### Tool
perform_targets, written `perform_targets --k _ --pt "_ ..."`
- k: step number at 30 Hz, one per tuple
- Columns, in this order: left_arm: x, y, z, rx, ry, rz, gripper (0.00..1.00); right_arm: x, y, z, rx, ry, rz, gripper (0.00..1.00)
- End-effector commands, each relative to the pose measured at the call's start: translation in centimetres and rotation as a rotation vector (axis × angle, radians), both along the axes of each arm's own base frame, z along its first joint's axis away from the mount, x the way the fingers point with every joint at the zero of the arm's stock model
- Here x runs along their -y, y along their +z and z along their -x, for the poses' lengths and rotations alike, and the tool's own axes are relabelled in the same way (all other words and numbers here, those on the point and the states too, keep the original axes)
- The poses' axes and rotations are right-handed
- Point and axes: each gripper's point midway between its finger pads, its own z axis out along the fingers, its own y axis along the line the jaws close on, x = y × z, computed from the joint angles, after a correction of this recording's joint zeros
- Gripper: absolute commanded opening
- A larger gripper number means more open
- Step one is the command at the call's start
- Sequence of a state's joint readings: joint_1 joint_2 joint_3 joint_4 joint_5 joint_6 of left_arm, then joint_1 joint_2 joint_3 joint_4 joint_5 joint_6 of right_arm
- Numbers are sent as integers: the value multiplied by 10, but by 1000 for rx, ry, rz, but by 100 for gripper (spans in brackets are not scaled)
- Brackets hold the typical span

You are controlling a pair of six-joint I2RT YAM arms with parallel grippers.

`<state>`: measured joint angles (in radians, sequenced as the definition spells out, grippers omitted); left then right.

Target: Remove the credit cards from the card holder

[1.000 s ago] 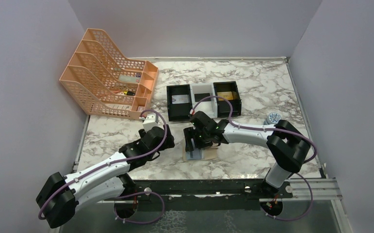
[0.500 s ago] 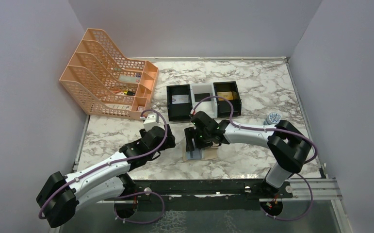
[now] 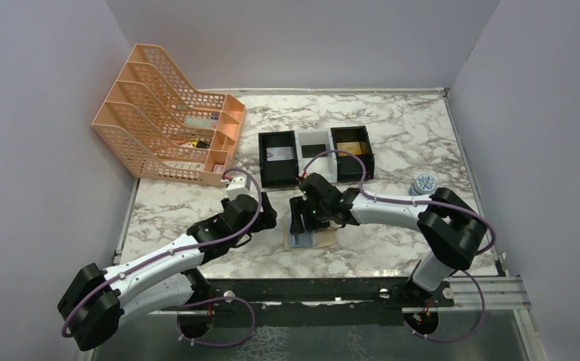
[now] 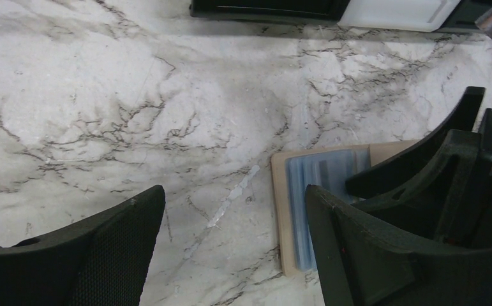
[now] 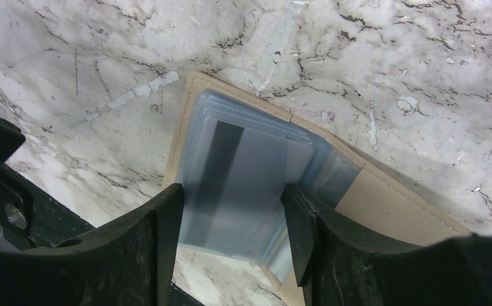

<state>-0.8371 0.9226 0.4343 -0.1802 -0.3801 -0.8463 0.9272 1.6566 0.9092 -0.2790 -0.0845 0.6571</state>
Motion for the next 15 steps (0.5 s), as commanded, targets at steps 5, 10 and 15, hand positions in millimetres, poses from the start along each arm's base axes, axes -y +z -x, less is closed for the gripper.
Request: perform_targets --k 5,10,15 --pt "30 7 5 30 -159 98 83 -10 1 9 -41 14 -117 57" --pt "39 5 11 25 -222 120 82 -10 6 10 -55 7 -162 57" --pt "51 3 18 12 -301 136 82 -5 4 10 -64 -11 -168 58"
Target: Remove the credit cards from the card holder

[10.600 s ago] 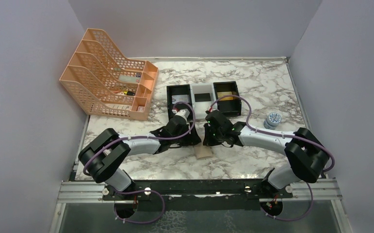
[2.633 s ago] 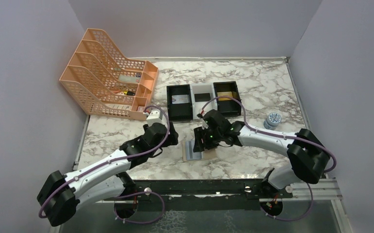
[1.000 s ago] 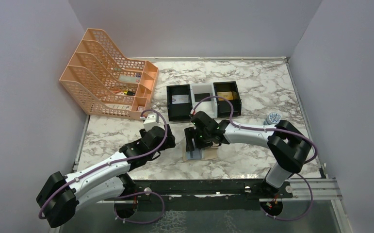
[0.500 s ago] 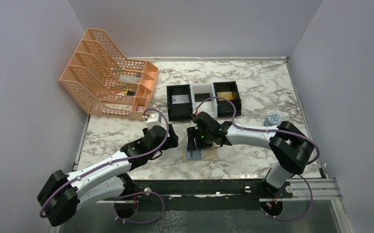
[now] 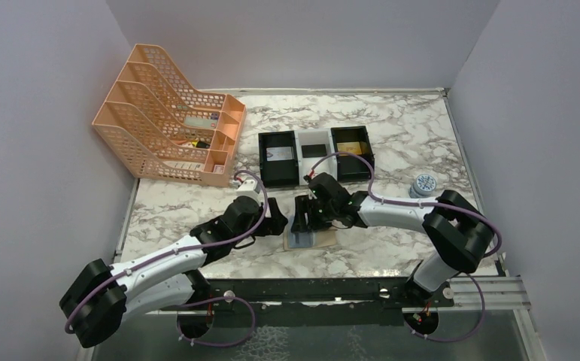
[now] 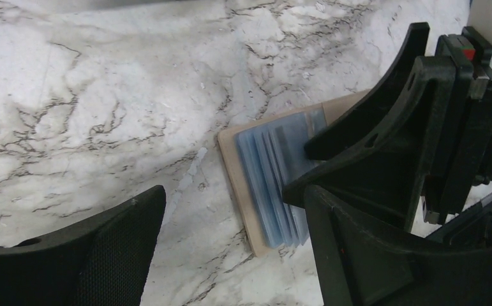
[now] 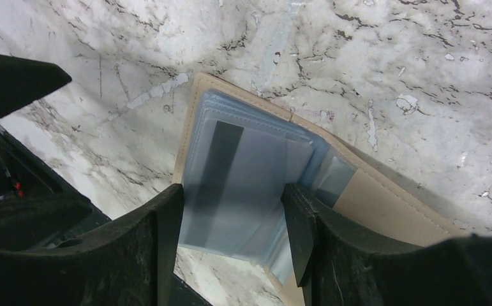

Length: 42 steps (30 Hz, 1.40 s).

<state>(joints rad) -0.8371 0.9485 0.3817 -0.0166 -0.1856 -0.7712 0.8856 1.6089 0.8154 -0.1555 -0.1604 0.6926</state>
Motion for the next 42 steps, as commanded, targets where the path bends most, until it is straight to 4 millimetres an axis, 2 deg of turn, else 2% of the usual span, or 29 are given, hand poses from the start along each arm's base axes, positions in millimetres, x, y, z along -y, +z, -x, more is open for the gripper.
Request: perform_targets --k 1,7,14,21,29,35,42 --pt "20 6 7 12 -122 55 82 -5 0 10 -46 14 -65 58" --pt "36 5 18 1 -221 108 80 -6 5 12 -66 22 -124 58" --pt "42 2 25 -19 -270 132 76 -1 3 11 -69 8 -116 58" --pt "57 -3 41 -55 -377 185 63 -1 5 12 -76 13 -144 58" --pt "67 -4 44 -72 -441 196 48 -1 6 10 -76 9 -149 58" --pt "68 -14 44 -101 -442 175 46 0 6 10 -78 6 -149 58" --pt "75 -8 31 -68 -407 188 41 0 9 10 -75 9 -156 58"
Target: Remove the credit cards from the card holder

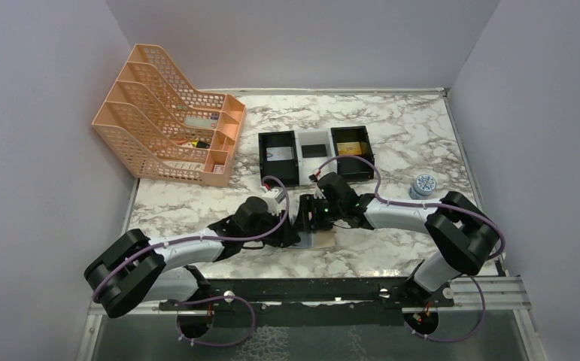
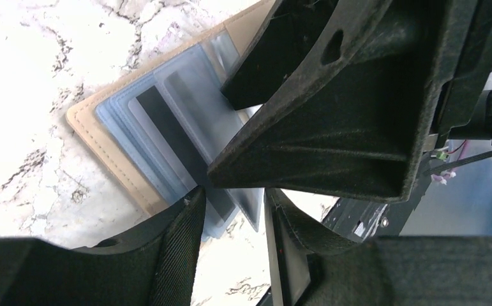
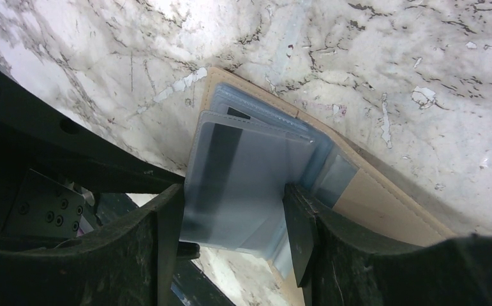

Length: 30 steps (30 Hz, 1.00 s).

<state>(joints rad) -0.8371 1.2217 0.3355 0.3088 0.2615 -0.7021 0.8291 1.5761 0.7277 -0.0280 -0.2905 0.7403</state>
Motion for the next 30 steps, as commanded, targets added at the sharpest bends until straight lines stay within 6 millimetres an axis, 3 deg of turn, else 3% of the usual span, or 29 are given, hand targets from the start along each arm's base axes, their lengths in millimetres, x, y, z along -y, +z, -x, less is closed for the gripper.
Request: perform_targets --k 1,9,14,18,24,30 --pt "16 22 -18 64 11 67 40 0 4 6 -17 15 -26 59" --pt "19 10 -20 28 17 39 23 -3 14 3 -3 10 -43 62" --pt "17 6 -21 27 30 26 23 2 30 -5 37 -23 -25 74" --pt "22 11 -23 33 16 37 34 20 44 -16 105 -85 30 81" --pt "35 15 -23 16 -30 51 57 45 52 -23 159 -170 100 82" --pt "49 25 -24 28 -66 72 66 73 59 -26 200 -281 134 82"
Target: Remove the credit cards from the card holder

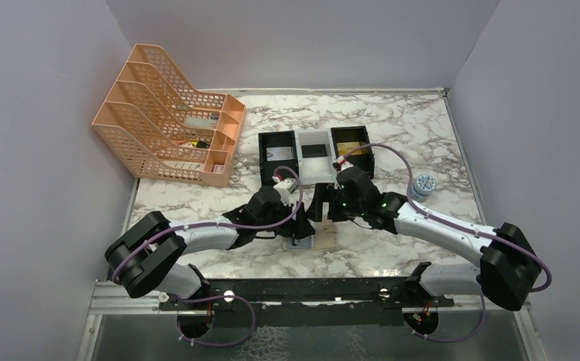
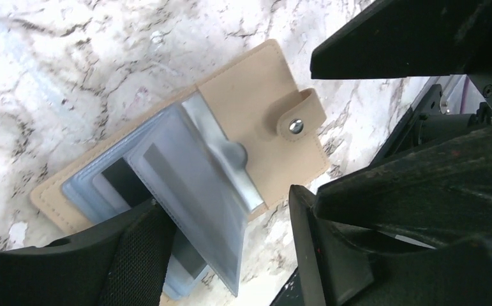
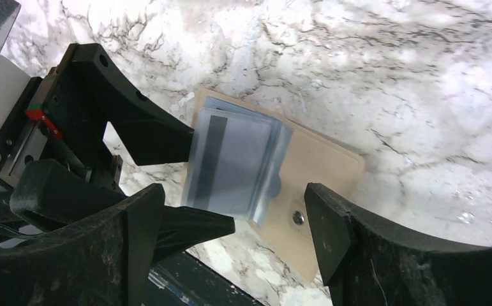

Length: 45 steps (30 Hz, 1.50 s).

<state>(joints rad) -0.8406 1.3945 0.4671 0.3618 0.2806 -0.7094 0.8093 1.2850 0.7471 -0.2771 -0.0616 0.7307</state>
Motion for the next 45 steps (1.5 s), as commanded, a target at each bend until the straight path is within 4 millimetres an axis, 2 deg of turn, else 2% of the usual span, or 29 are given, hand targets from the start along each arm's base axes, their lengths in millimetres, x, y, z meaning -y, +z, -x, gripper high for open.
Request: perform_targets --k 1,4,9,14,17,20,23,26,32,37,45 --pt "20 19 -2 35 -56 56 66 32 0 -7 39 -130 58 82" --pt "29 18 1 26 -85 57 68 46 -3 -10 36 -178 43 82" --pt "45 17 8 29 -104 62 70 56 -1 -13 -5 -184 -83 82" --pt "53 22 11 24 -122 90 73 50 7 -10 -21 -132 -150 82" --pt "51 30 10 40 -106 106 75 47 11 -7 -29 -121 -177 82" --pt "41 39 5 77 -47 115 75 45 15 -5 -22 -109 -200 80" --pt "21 37 0 103 48 93 76 37 17 1 -24 -49 -235 74" --pt "2 30 -5 113 129 47 76 26 17 9 -48 39 -269 61" --pt "-26 23 -15 134 250 -47 77 10 11 21 -89 181 -313 45" --pt "-23 26 -18 146 239 -59 77 8 -9 25 -154 202 -284 37" --pt "12 18 -14 93 106 -38 70 35 -74 18 -228 39 -104 36"
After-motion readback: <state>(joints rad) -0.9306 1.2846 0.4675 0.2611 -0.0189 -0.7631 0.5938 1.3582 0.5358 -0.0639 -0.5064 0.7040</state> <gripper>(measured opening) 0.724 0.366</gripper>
